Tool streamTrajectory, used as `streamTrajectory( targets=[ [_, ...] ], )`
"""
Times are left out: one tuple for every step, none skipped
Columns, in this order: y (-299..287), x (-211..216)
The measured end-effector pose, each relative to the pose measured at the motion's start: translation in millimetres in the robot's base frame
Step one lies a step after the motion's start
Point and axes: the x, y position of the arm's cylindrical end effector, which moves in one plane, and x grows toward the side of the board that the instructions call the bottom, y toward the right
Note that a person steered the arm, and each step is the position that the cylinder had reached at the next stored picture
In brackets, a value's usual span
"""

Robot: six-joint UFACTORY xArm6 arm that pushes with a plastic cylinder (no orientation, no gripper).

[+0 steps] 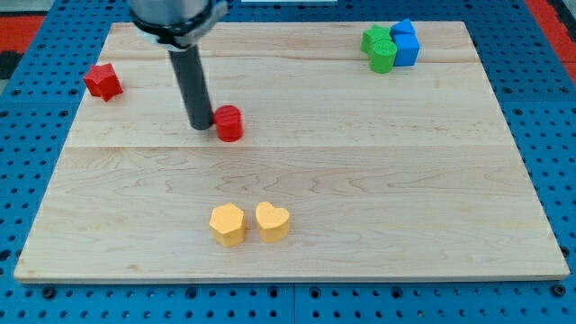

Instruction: Move the red circle to the right side of yellow heart

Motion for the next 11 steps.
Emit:
streamTrajectory(
  targets=[
    [36.0,-13.6],
    [65.1,-13.5],
    [93.6,-16.5],
    [123.7,-16.9],
    [159.0,-7.0],
    [173.7,8.2],
    [169.3,30.7],
    [160.2,48.4],
    [148.5,68.3],
    [139.0,92.9],
    [162.3,129.2]
  ],
)
